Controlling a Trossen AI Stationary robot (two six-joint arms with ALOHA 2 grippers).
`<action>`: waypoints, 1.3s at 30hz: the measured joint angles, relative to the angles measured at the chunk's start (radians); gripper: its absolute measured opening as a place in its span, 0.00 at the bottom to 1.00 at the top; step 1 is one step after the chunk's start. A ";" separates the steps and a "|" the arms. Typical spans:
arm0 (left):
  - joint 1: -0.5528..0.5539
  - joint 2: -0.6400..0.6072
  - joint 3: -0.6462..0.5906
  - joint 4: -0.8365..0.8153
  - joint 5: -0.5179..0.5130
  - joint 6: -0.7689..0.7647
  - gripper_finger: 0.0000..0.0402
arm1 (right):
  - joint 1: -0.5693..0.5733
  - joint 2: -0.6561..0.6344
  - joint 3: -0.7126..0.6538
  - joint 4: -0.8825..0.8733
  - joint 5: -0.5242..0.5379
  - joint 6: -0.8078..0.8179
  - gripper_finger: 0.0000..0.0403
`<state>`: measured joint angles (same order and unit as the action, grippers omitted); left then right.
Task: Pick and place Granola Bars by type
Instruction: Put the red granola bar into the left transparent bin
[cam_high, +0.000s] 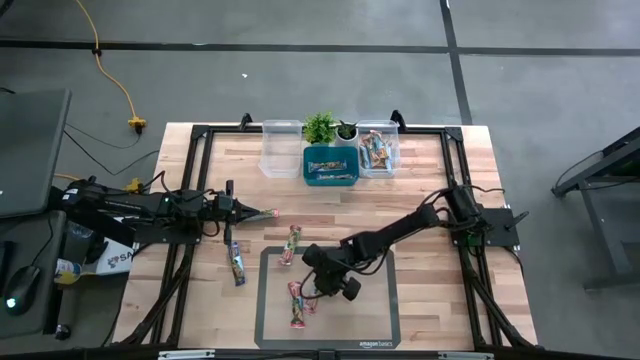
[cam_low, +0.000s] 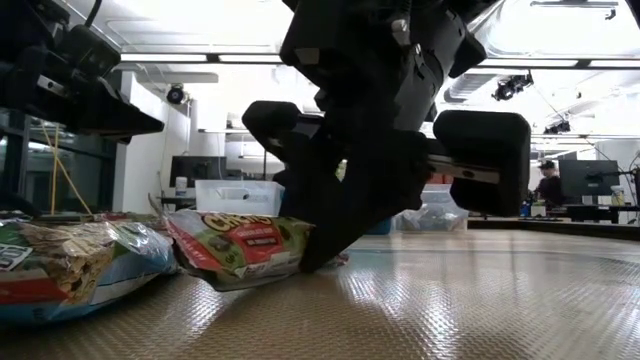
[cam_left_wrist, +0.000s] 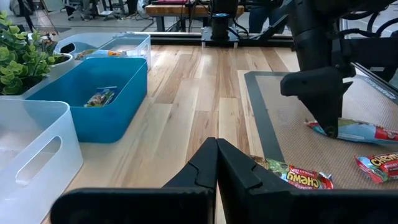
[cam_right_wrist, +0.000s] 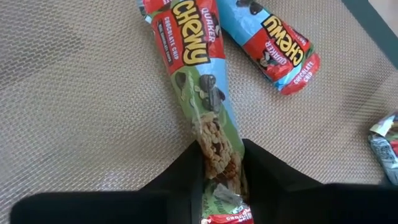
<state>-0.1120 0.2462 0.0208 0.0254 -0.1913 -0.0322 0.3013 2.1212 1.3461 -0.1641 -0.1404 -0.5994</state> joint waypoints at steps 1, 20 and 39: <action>0.000 0.000 0.000 0.000 0.000 0.000 0.00 | 0.001 0.000 0.006 -0.004 0.009 0.011 0.19; 0.000 0.000 0.000 0.000 0.000 0.000 0.00 | -0.015 0.000 0.269 -0.167 0.207 0.257 0.14; 0.000 0.000 0.000 0.000 0.000 0.000 0.00 | -0.181 -0.002 0.766 -0.148 0.261 0.448 0.14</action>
<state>-0.1117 0.2462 0.0207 0.0254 -0.1913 -0.0319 0.1199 2.1188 2.1123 -0.3116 0.1210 -0.1515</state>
